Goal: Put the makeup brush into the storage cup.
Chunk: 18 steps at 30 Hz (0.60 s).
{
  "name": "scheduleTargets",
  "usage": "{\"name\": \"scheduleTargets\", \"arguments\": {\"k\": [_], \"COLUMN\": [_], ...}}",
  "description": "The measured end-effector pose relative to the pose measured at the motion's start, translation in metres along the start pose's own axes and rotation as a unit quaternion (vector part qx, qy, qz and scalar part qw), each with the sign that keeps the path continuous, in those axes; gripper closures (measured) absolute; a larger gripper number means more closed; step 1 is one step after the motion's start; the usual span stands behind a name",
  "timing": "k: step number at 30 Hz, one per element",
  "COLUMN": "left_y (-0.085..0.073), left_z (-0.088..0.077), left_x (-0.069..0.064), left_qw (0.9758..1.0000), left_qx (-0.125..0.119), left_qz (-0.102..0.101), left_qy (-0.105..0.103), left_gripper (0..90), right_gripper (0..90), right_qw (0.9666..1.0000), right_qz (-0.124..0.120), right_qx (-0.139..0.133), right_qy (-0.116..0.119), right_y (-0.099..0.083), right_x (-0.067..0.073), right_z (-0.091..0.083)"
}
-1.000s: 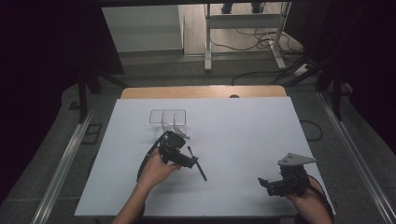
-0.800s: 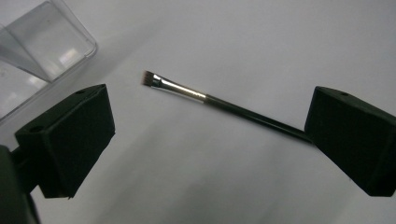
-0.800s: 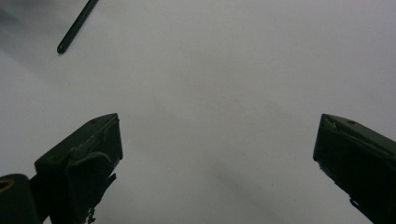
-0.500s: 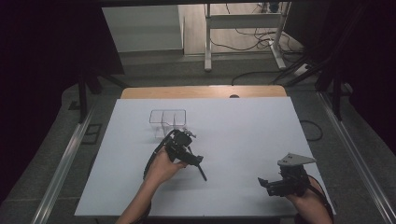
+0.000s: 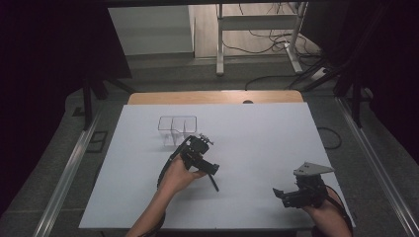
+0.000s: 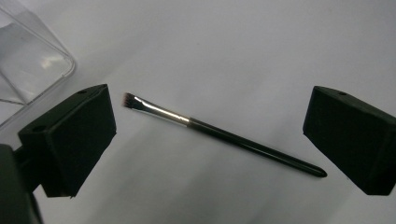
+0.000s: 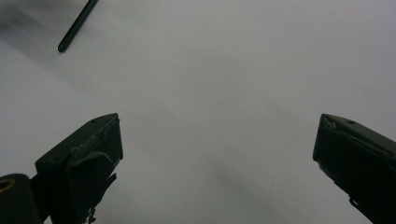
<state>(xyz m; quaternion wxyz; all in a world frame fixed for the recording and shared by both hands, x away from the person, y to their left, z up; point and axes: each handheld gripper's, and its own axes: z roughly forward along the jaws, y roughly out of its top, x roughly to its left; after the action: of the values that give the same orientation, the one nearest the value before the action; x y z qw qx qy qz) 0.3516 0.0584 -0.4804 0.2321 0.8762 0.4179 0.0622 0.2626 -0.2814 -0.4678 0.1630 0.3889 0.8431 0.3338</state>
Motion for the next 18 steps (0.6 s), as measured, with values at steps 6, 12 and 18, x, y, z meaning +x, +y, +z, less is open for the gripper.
{"name": "scheduleTargets", "arguments": {"k": [6, 12, 18], "left_y": [-0.001, -0.002, -0.005], "left_z": [0.007, 0.012, 0.019], "left_x": [0.000, 0.000, -0.001], "left_qw": [1.0000, 0.9998, 0.9997], "left_qx": [0.009, 0.017, 0.023], "left_qz": [-0.002, -0.001, -0.005], "left_qy": [0.000, 0.005, 0.009], "left_gripper": [3.7, 3.9, 4.4], "right_gripper": [1.8, 2.0, 2.1], "right_qw": [1.0000, 1.0000, 1.0000], "right_qz": [-0.002, -0.004, -0.005], "right_qx": [0.000, 0.002, 0.003], "right_qy": [0.001, 0.001, 0.002], "right_y": [0.000, 0.000, 0.000], "right_x": [0.000, 0.000, 0.000], "right_z": [0.000, 0.001, 0.001]}}
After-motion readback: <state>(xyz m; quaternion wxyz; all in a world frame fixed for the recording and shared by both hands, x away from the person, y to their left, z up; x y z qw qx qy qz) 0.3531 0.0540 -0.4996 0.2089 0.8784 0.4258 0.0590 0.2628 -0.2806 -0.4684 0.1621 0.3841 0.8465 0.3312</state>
